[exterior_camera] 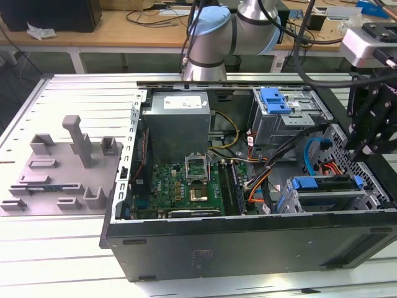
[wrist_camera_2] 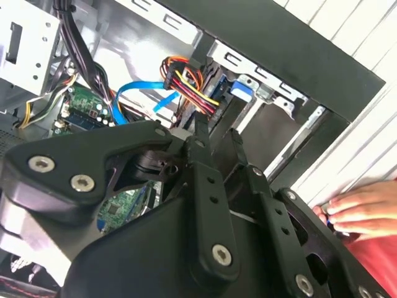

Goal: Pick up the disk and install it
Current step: 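Insert the second disk wire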

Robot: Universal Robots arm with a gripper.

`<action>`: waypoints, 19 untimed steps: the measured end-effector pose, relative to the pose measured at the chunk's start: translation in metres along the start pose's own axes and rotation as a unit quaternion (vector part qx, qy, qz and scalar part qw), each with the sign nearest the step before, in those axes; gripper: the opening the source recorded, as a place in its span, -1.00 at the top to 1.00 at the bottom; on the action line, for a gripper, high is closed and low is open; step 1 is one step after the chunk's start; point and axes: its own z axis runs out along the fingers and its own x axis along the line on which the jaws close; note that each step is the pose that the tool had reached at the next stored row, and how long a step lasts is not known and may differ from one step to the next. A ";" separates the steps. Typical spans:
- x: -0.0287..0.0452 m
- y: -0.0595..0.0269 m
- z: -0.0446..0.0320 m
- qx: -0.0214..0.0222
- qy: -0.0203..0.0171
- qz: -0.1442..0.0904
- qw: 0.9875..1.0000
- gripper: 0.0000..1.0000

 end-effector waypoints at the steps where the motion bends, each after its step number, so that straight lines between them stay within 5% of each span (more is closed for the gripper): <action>1: -0.0032 0.0001 -0.0001 0.000 0.004 0.000 1.000 0.39; 3: -0.0154 0.0006 -0.0008 0.000 0.021 0.000 1.000 0.39; 7: -0.0334 0.0034 -0.0027 0.001 0.034 -0.001 0.999 0.39; 13: -0.0438 0.0114 -0.0036 0.002 0.042 -0.001 0.999 0.39; 19: -0.0442 0.0297 -0.0038 0.008 0.043 -0.001 0.999 0.39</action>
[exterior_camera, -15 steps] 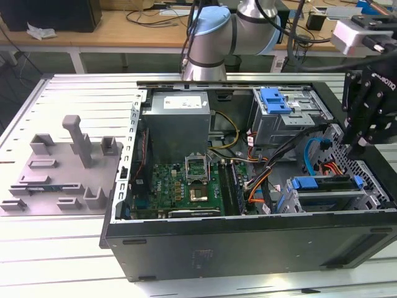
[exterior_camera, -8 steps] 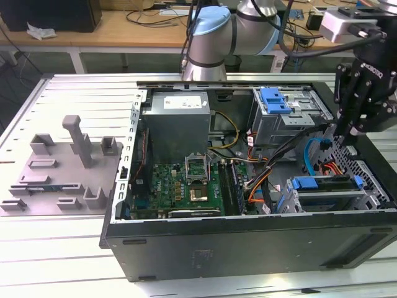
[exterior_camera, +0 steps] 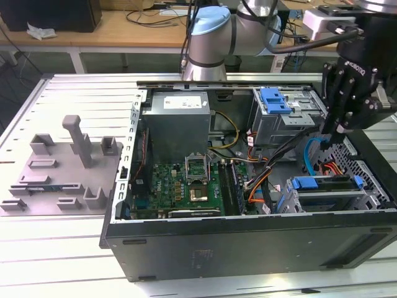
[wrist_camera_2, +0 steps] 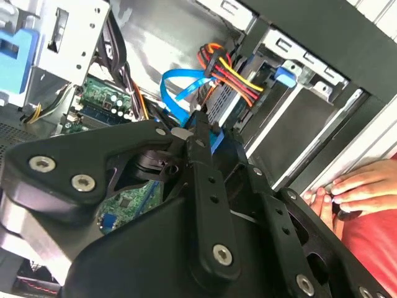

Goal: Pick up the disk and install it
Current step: 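Insert the second disk wire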

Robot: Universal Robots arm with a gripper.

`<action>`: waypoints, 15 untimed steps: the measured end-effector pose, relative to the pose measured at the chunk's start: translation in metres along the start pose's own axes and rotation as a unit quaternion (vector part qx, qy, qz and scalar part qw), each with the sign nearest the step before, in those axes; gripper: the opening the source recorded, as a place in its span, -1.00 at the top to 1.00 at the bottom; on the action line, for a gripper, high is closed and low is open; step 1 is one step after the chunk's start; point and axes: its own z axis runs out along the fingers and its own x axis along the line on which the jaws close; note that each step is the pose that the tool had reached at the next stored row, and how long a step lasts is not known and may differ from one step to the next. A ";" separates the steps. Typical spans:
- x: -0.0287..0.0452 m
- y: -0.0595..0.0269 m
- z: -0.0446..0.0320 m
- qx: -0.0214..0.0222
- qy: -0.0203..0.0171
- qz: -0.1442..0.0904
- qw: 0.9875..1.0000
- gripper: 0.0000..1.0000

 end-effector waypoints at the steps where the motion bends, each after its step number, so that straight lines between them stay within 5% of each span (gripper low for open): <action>1: 0.0001 0.0004 0.0000 0.000 0.000 0.000 1.000 0.39; 11: 0.0024 0.0004 0.0004 0.001 -0.001 0.000 1.000 0.39; 15: 0.0045 0.0004 0.0009 0.001 -0.005 0.000 1.000 0.39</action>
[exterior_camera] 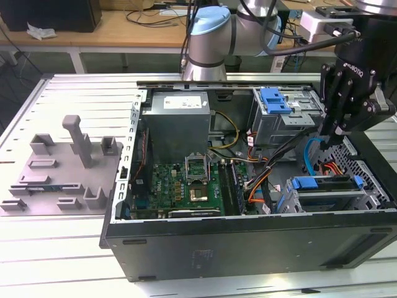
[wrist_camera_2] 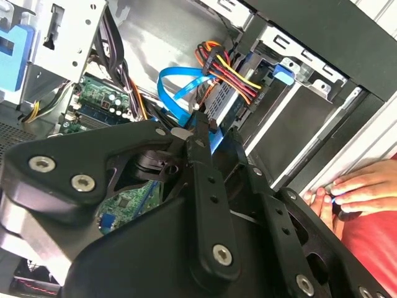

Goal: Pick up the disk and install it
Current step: 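Insert the second disk wire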

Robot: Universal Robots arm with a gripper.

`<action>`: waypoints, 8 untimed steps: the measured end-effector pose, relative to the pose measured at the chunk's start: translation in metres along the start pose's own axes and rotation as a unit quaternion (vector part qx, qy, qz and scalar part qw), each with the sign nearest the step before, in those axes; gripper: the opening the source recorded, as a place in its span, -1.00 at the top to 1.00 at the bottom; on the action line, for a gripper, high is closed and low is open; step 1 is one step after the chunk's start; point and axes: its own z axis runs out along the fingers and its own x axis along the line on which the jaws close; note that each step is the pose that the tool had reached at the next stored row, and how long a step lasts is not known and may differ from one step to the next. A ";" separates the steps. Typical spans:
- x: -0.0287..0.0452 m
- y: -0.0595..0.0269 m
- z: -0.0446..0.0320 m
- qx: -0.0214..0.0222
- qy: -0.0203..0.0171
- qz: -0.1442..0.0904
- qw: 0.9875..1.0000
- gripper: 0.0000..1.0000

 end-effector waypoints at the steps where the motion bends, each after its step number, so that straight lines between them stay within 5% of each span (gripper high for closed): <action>1: 0.0004 0.0000 0.0002 0.000 -0.002 0.000 1.000 0.39; 3: 0.0023 -0.0001 0.0005 0.000 -0.010 0.000 1.000 0.39; 8: 0.0067 -0.0001 0.0013 0.000 -0.017 0.000 1.000 0.39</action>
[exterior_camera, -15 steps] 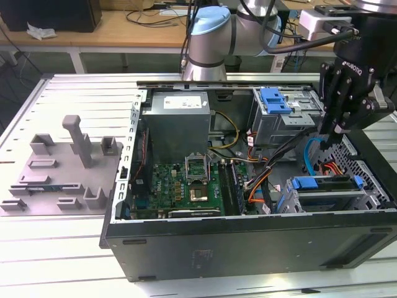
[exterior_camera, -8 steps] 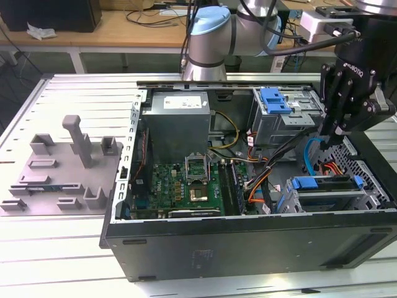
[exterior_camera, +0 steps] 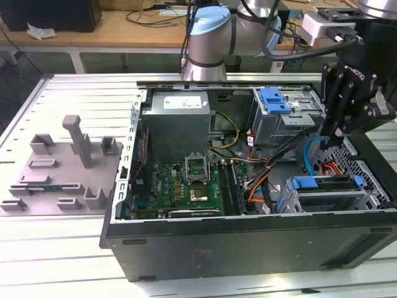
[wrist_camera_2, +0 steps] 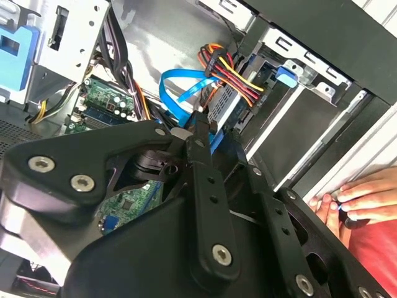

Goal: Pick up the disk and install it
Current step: 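Insert the second disk wire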

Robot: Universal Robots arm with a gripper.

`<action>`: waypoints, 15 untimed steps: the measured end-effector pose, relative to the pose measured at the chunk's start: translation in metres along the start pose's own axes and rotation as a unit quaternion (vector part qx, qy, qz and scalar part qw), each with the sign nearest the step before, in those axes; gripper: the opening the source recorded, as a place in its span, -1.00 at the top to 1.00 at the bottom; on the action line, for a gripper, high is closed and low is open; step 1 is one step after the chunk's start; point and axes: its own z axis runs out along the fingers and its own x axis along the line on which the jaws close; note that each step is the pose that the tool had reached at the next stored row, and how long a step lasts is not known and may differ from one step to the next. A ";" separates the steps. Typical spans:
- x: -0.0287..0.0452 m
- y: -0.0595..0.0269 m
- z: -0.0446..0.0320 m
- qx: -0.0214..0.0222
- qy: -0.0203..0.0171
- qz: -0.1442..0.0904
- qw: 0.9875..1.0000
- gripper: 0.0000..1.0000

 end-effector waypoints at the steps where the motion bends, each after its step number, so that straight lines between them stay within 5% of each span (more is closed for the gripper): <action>1: 0.0001 0.0000 0.0002 0.000 0.000 0.000 1.000 0.39; 9: 0.0011 0.0016 0.0026 0.000 -0.002 0.000 1.000 0.39; 15: 0.0050 0.0017 0.0032 0.000 -0.013 0.000 1.000 0.39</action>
